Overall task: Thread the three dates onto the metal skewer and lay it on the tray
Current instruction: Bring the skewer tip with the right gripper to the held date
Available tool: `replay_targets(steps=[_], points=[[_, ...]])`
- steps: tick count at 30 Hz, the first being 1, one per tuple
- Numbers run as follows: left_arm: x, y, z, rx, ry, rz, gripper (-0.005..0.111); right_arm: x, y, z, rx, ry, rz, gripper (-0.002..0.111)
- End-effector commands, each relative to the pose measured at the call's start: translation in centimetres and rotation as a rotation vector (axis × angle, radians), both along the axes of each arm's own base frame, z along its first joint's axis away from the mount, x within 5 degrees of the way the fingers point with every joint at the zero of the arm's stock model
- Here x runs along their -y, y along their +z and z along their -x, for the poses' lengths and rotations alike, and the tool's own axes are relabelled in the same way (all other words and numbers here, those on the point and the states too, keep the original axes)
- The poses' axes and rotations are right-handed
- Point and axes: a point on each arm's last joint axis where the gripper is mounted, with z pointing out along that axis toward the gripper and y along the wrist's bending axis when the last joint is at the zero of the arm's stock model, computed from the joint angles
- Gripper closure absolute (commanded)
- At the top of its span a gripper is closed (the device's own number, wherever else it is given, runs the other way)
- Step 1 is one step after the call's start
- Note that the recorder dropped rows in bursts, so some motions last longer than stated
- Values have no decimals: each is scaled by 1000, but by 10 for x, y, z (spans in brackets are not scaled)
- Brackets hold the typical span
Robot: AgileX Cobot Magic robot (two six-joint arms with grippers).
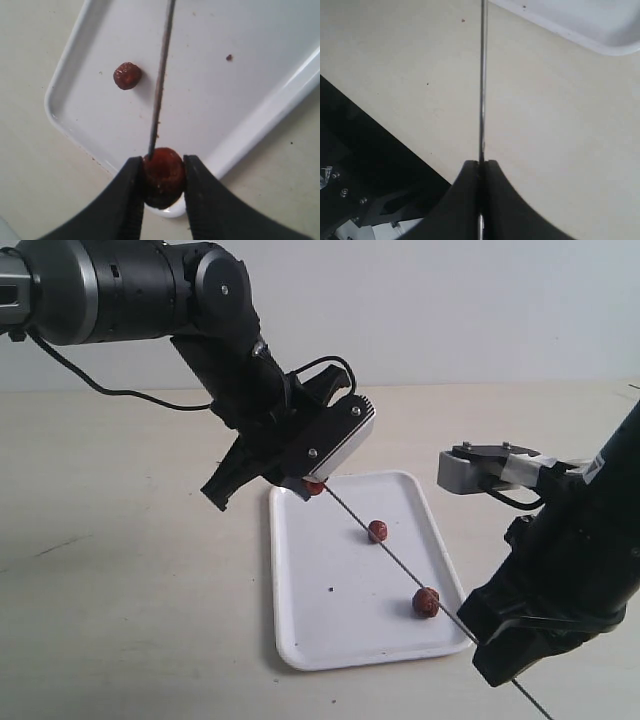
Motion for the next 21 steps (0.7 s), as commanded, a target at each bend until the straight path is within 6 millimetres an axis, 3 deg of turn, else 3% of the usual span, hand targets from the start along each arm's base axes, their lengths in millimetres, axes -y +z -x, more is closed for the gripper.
replay_targets(steps=[1, 21], points=[[0, 5, 0, 18, 4, 15, 78, -2, 3, -1, 8, -5, -18, 108], [0, 5, 0, 20, 6, 19, 78, -4, 0, -3, -20, -4, -35, 108]])
